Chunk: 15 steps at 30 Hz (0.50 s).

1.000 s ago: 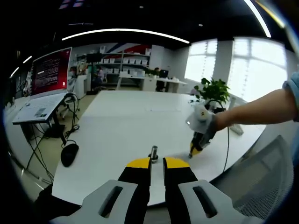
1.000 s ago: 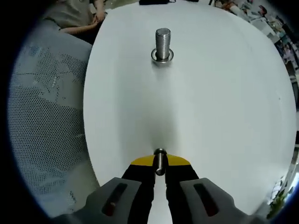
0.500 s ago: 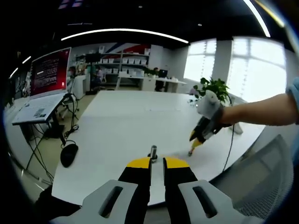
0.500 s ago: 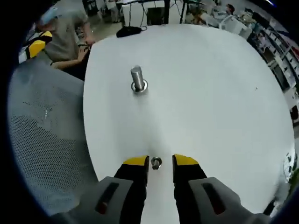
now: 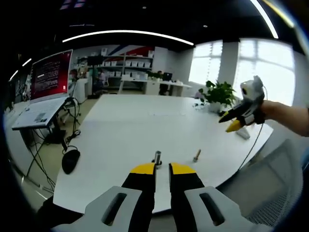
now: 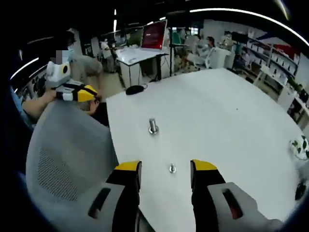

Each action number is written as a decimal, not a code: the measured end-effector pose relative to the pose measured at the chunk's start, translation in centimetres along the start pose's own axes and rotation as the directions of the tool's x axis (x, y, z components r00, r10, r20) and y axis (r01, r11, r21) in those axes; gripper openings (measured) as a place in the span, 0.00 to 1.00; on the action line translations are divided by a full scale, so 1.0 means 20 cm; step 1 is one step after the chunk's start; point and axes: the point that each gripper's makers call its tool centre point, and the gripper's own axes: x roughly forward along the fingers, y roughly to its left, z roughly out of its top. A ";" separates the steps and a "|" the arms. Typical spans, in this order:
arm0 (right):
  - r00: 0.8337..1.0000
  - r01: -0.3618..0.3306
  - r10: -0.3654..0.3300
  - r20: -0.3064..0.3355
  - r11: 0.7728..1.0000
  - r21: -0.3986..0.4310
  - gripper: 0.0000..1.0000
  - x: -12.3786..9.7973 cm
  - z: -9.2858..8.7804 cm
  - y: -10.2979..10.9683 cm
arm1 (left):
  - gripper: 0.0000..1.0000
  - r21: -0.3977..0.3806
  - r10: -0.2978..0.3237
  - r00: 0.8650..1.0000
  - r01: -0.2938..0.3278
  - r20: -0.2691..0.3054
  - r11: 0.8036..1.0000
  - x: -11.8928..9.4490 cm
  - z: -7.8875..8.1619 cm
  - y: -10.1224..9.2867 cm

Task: Place the washer onto the threaded stud by aligning its center hole with the stud, sliding it down to the base, and recovering from edge contact or off-axis alignment until the washer reaches the visible bottom stop.

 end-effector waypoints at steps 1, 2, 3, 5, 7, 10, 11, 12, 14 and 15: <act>0.999 -0.006 0.005 0.034 1.000 0.021 0.48 -0.04 0.01 0.02 | 0.07 -0.003 0.007 1.000 -0.007 0.020 1.000 -0.01 0.02 0.01; 0.997 -0.008 0.003 0.077 0.998 0.055 0.51 -0.09 0.01 0.06 | 0.08 -0.009 0.011 0.999 -0.011 0.034 1.000 -0.01 0.03 0.01; 0.995 -0.004 -0.005 0.100 0.996 0.087 0.54 -0.12 0.01 0.07 | 0.08 -0.015 0.012 0.999 -0.011 0.036 1.000 -0.01 0.03 0.01; 0.987 -0.008 -0.020 0.162 0.986 0.167 0.59 -0.20 -0.01 0.12 | 0.08 -0.021 0.009 1.000 -0.008 0.026 1.000 -0.01 0.02 0.01; 0.975 0.026 -0.083 0.208 0.964 0.263 0.70 -0.26 -0.04 0.13 | 0.08 -0.012 0.005 1.000 -0.004 0.014 1.000 0.00 0.01 0.00; 0.949 0.092 -0.179 0.261 0.945 0.315 0.84 -0.36 -0.08 0.13 | 0.08 -0.011 0.000 1.000 0.000 0.008 1.000 0.00 0.01 0.00; 0.932 0.141 -0.241 0.270 0.929 0.341 0.90 -0.39 -0.09 0.10 | 0.08 -0.010 0.000 1.000 0.001 0.007 1.000 0.00 0.00 0.00; 0.910 0.193 -0.305 0.281 0.911 0.364 0.98 -0.43 -0.10 0.07 | 0.08 -0.009 0.000 1.000 0.000 0.004 1.000 0.00 0.00 0.00; 0.882 0.237 -0.355 0.309 0.902 0.360 1.00 -0.50 -0.12 0.08 | 0.08 0.000 -0.007 1.000 0.007 -0.007 1.000 0.00 -0.01 -0.01; 0.859 0.272 -0.402 0.317 0.883 0.384 1.00 -0.54 -0.14 0.07 | 0.08 -0.002 -0.007 1.000 0.007 -0.012 1.000 0.00 -0.01 -0.01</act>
